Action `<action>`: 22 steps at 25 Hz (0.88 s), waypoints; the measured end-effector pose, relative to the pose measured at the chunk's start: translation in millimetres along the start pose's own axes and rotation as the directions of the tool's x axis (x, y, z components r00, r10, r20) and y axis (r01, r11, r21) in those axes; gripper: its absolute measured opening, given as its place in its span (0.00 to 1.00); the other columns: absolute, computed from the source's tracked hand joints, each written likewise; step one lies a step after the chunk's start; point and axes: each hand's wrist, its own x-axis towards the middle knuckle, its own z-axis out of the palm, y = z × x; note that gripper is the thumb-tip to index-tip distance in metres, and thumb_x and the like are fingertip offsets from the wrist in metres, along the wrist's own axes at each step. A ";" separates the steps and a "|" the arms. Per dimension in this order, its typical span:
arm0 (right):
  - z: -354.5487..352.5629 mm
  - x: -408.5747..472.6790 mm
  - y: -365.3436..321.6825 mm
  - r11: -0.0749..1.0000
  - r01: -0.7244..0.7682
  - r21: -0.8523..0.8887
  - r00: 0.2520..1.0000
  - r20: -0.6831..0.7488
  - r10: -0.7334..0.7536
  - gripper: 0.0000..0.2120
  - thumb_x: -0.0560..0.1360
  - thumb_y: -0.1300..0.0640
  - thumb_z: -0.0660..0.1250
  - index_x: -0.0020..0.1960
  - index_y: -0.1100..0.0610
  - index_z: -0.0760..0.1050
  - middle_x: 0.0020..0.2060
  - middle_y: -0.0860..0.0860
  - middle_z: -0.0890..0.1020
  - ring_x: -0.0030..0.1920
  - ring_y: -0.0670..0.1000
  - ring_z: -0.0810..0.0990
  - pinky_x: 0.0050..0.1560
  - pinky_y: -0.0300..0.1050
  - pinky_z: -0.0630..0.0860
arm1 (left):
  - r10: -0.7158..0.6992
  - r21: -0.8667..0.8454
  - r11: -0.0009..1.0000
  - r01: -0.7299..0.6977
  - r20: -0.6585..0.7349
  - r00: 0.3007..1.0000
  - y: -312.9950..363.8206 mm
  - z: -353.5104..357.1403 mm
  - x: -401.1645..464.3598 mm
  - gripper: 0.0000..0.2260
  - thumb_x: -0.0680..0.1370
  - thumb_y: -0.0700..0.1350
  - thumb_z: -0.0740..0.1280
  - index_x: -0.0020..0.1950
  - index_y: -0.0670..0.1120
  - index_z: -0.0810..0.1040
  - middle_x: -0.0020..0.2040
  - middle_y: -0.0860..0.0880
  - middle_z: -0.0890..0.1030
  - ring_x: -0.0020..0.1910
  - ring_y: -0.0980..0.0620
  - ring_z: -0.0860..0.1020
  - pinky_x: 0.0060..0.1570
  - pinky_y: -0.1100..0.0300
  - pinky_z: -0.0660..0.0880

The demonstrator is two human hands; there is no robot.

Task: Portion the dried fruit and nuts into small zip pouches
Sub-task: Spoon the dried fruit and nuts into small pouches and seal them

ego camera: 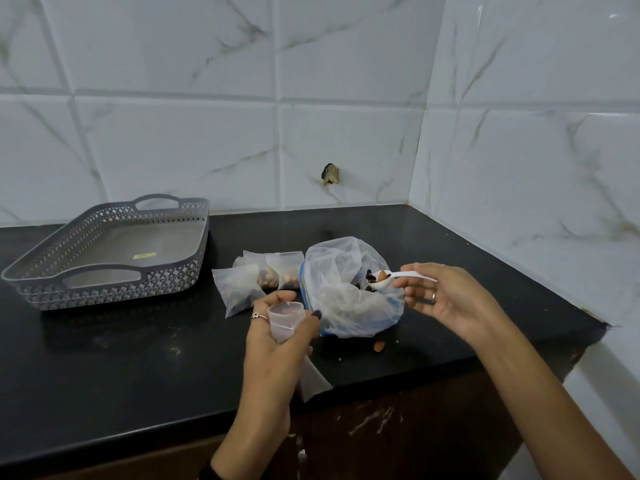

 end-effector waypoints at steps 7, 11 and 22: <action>10.7 -35.1 -12.7 0.991 0.100 0.090 0.979 0.170 -0.114 0.10 0.78 0.60 0.61 0.51 0.64 0.79 0.38 0.58 0.83 0.34 0.49 0.78 0.40 0.44 0.78 | 0.120 0.280 0.945 -0.170 0.186 0.975 5.3 7.9 5.5 0.17 0.72 0.44 0.74 0.57 0.54 0.73 0.52 0.52 0.78 0.50 0.57 0.78 0.39 0.73 0.74; 23.6 -62.0 -13.4 0.988 0.132 0.081 0.928 0.340 -0.152 0.13 0.75 0.58 0.61 0.52 0.65 0.78 0.38 0.60 0.82 0.34 0.49 0.78 0.38 0.42 0.79 | 0.165 0.363 0.896 -0.257 0.267 0.950 3.4 1.9 6.8 0.15 0.72 0.45 0.74 0.56 0.54 0.74 0.53 0.55 0.78 0.50 0.63 0.77 0.43 0.72 0.74; 43.4 -87.4 4.3 0.444 0.649 -0.618 0.761 0.544 -0.353 0.09 0.79 0.52 0.60 0.54 0.42 0.76 0.40 0.42 0.83 0.42 0.41 0.80 0.46 0.36 0.77 | 0.237 0.239 0.921 -0.307 0.279 0.931 -0.2 1.4 4.8 0.22 0.68 0.55 0.75 0.56 0.49 0.74 0.48 0.50 0.82 0.49 0.55 0.80 0.50 0.60 0.78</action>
